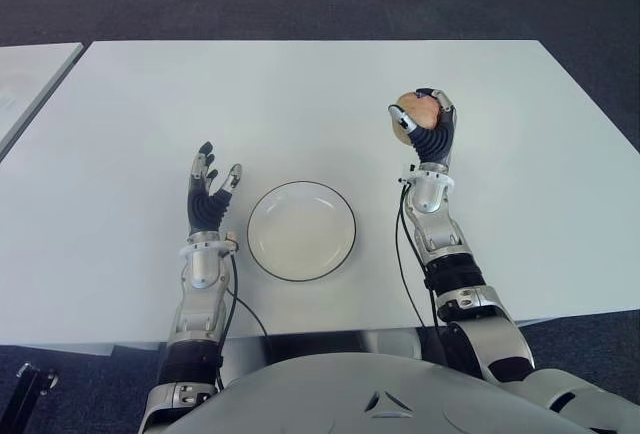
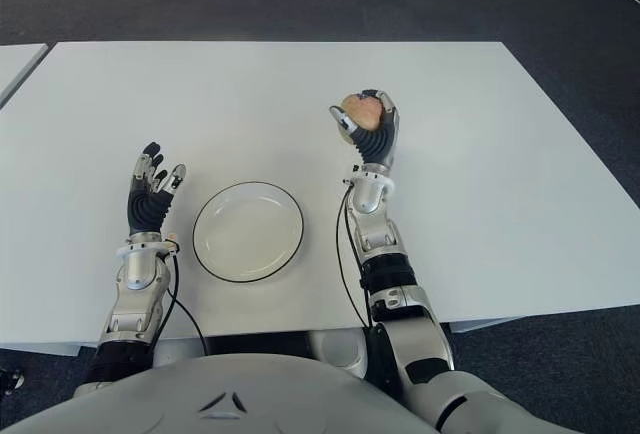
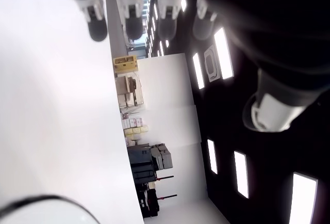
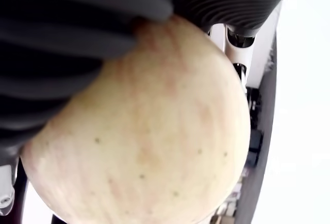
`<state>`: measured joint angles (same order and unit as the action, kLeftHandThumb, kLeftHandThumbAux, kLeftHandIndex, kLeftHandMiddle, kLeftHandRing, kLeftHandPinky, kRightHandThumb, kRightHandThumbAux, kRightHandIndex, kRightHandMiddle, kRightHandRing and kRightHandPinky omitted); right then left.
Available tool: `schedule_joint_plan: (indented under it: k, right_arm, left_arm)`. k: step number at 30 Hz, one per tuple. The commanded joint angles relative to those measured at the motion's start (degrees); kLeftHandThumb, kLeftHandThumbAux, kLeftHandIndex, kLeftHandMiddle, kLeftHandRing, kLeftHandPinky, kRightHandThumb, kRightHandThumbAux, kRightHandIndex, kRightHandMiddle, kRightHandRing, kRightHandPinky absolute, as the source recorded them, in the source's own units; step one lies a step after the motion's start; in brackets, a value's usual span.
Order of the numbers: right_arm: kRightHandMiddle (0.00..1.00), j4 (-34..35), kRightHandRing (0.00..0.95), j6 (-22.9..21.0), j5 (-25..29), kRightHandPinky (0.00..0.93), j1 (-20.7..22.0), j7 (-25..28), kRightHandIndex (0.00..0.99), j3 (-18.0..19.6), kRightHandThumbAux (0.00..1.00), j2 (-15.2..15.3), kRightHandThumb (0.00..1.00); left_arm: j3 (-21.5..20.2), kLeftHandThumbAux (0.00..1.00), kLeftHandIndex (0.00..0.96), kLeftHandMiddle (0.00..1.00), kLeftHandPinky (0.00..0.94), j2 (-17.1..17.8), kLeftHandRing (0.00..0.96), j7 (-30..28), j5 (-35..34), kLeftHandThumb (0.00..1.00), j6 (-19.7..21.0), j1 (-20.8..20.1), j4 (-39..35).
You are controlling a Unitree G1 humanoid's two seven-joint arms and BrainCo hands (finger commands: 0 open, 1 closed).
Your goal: Put the apples into the plate.
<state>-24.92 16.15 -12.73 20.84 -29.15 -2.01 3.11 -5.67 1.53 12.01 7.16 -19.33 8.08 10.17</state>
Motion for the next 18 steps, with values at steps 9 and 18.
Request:
schedule_joint_plan:
  k: [9,18]
  right_arm:
    - [0.979,7.6,0.922,1.9,1.4,0.899,0.2,5.3,0.438,0.2,0.710,-2.0,0.743]
    - [0.974,16.4,0.920,1.0,-0.8,0.897,-5.9,9.8,0.438,-4.0,0.710,-4.1,0.744]
  left_arm:
    - [0.2,0.559,0.000,0.002,0.013,-0.5,0.000,0.6,0.6,0.000,0.1,0.6,0.5]
    - [0.2,0.551,0.000,0.000,0.007,-0.5,0.000,0.2,0.1,0.000,0.2,0.8,0.2]
